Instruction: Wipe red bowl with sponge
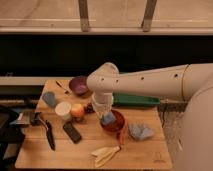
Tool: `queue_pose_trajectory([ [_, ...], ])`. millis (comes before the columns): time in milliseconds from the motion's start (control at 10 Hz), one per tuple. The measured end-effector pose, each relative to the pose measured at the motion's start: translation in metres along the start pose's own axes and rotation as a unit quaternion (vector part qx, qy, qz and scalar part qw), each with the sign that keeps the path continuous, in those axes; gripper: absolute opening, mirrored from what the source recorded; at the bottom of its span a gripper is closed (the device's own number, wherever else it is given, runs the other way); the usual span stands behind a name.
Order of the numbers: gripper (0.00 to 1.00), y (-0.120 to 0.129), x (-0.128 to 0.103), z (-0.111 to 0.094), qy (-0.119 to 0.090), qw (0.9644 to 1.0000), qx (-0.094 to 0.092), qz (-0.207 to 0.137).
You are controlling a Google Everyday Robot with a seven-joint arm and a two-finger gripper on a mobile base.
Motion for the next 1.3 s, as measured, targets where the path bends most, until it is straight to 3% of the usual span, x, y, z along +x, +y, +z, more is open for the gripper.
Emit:
queue_pose_trajectory([
  [300,0.08,0.025,0.028,0.004,0.010,0.9999,-0.004,-0.007],
  [600,0.08,0.020,0.042,0.008,0.017,0.9998,0.001,0.008],
  [800,0.08,0.004,0.034,0.011,0.018,0.9996,0.008,0.021],
  [1000,0.08,-0.029,0.011,0.014,0.018,0.9991,0.015,0.035],
  [1300,0.08,-0.037,-0.011,0.016,0.018,0.9994,0.013,0.025],
])
